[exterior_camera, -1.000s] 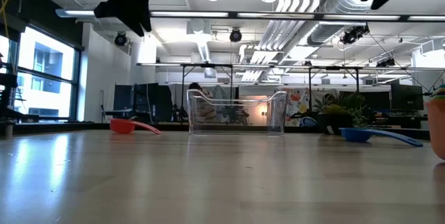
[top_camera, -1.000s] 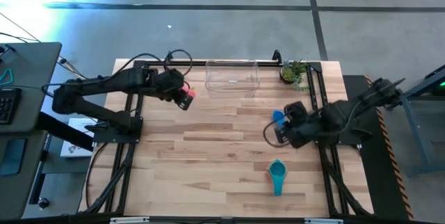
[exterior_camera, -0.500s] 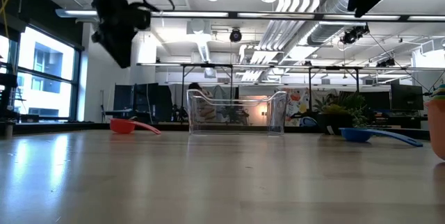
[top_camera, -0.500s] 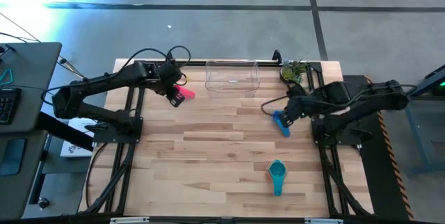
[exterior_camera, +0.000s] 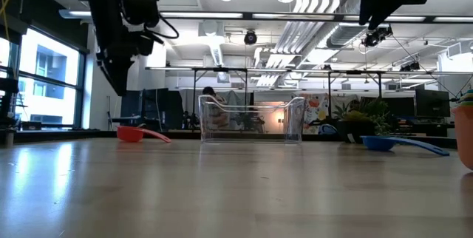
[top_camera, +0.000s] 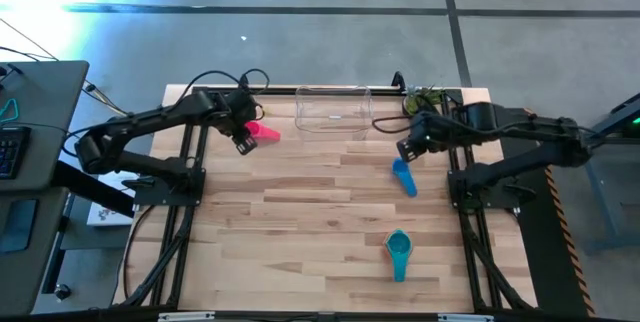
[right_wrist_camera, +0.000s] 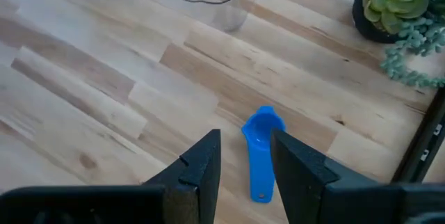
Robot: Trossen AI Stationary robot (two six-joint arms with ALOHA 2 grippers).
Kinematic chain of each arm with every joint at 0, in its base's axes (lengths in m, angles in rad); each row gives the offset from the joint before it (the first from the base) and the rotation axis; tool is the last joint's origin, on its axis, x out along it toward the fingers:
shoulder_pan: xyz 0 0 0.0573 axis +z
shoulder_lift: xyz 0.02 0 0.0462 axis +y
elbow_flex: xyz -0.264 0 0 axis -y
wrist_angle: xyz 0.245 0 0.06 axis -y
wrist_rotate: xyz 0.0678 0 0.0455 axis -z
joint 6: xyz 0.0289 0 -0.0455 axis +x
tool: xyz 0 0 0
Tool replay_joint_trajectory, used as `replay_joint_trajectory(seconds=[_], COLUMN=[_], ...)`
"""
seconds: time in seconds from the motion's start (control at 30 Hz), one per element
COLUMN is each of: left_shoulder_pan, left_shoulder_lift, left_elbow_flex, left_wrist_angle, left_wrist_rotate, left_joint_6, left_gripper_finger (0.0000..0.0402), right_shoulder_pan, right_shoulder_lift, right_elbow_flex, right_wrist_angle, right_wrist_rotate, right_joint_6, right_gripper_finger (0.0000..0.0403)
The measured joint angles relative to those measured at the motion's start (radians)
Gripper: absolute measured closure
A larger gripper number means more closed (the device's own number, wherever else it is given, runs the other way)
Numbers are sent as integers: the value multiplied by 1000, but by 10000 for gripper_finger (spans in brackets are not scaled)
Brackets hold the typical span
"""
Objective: Nest measuring cups in basket
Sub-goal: Stack the red measuring cup on top of the other sky blue measuring cup
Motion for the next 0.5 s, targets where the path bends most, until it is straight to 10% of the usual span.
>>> replay_joint_trajectory(seconds=[0.5], left_shoulder_pan=[25], left_shoulder_lift=[242], left_elbow_flex=[-9], left_wrist_angle=[100], left_wrist_rotate=[25], left_joint_6=[141], left_gripper_finger=[296], right_shoulder_pan=[-56], right_shoulder_lift=[2], right_elbow_flex=[0], right_wrist_angle=[39], right_wrist_rotate=[1], right_joint_6=[71], right_gripper_finger=[285])
